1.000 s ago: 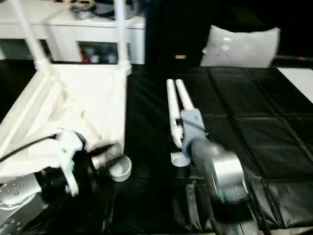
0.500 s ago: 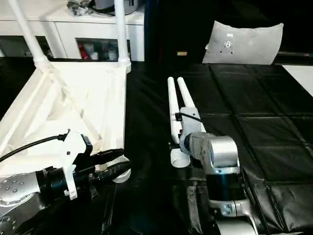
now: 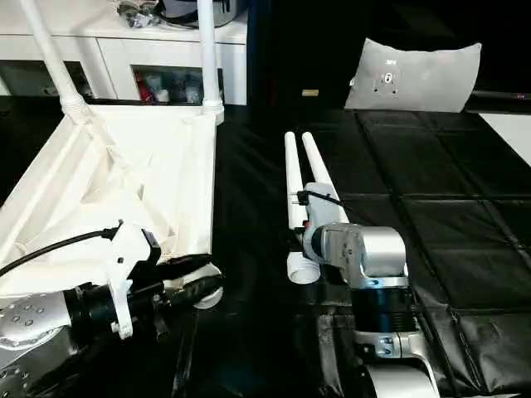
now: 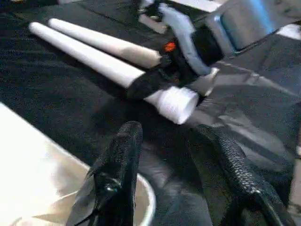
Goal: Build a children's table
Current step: Pick table leg
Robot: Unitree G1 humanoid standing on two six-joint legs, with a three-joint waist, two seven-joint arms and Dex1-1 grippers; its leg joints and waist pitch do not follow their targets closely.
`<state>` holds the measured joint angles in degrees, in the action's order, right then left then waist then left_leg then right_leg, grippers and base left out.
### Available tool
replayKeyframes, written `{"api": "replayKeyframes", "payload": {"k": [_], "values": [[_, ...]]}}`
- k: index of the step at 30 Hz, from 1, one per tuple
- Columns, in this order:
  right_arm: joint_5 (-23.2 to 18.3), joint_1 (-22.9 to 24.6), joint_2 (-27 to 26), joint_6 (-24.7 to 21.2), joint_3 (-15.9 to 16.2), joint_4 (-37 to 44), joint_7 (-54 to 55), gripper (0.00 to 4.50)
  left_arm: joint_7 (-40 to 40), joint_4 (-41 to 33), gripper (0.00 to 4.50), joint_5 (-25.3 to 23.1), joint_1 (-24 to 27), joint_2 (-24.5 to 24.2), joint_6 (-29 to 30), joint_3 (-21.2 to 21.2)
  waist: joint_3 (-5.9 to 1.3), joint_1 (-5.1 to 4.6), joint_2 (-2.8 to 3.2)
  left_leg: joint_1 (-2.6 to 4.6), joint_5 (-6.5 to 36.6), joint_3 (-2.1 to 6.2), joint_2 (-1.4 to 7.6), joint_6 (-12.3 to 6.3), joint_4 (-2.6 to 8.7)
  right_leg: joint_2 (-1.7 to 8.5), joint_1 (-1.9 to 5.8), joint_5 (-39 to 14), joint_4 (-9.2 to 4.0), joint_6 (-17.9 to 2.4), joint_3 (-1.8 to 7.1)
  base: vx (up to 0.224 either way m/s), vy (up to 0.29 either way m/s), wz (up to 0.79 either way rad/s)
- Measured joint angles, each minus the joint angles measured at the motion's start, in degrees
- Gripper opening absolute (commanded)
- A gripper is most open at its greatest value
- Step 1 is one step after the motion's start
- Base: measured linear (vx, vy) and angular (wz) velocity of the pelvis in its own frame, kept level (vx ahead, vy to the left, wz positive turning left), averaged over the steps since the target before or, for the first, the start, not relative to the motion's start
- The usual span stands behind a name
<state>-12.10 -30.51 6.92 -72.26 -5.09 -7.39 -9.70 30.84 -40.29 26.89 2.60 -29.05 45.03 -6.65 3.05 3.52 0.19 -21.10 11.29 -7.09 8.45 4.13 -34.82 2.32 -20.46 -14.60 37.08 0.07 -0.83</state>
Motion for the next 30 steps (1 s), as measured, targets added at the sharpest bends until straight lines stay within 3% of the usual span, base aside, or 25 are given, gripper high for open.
{"api": "replayKeyframes", "payload": {"k": [8,11,17,20,23,27,30], "values": [[-0.9,0.6,0.6,1.7,0.5,0.5,-2.1,2.16,-1.7,0.9,2.31,-1.6,-0.9,-0.1,-0.1,-0.7,0.01,0.01,0.04,-0.07,0.0,-0.07,0.02,0.02,0.06,0.0,-0.12,0.0,-0.02,0.0,0.02,0.0,0.0,0.0],[-1.4,1.7,0.6,3.8,0.2,1.3,-2.9,1.99,-3.1,3.0,2.31,-4.0,-1.1,1.1,-3.0,-0.6,0.01,0.07,0.04,-0.07,0.0,-0.09,0.04,-0.01,0.06,0.0,-0.12,0.0,-0.01,0.0,0.02,0.0,0.0,0.0],[-2.6,4.8,-0.8,9.5,-3.7,4.7,-3.0,1.91,-6.2,5.9,2.31,-4.4,-3.2,4.0,-5.4,1.6,0.04,0.19,0.1,-0.11,-0.1,-0.17,0.09,-0.15,0.13,0.0,-0.21,0.1,0.0,-0.1,0.01,0.0,0.0,0.0],[-4.1,5.8,-2.2,14.9,-5.6,6.8,-3.4,1.89,-7.3,7.1,2.31,-4.8,-6.0,4.7,-6.0,2.3,0.05,0.2,0.11,-0.1,-0.1,-0.2,0.09,-0.17,0.25,0.0,-0.28,0.1,0.0,-0.1,0.03,0.0,0.0,0.0],[-9.8,5.8,-4.1,18.8,-10.1,8.8,-7.8,1.88,-9.2,10.9,2.31,-2.5,-12.0,8.6,-2.0,4.7,0.09,0.32,0.17,-0.19,-0.2,-0.22,0.09,-0.37,0.27,0.0,-0.37,0.1,0.02,-0.1,0.01,0.0,0.0,0.0],[-19.1,6.1,-4.8,21.1,-11.3,13.1,-19.0,1.88,-10.8,14.7,2.31,2.7,-18.9,13.8,-2.0,8.8,0.09,0.49,0.18,-0.28,-0.3,-0.27,0.11,-0.52,0.28,0.0,-0.43,0.2,-0.05,-0.1,0.01,0.0,0.0,0.0],[-23.8,6.4,-4.8,21.1,-12.0,14.7,-24.4,1.88,-11.6,17.3,2.35,6.3,-22.1,16.5,-1.5,10.6,0.09,1.1,0.18,-0.31,-0.3,-0.29,0.12,-0.63,0.28,0.01,-0.44,0.2,-0.06,-0.1,-0.02,0.0,0.0,0.0]]}}
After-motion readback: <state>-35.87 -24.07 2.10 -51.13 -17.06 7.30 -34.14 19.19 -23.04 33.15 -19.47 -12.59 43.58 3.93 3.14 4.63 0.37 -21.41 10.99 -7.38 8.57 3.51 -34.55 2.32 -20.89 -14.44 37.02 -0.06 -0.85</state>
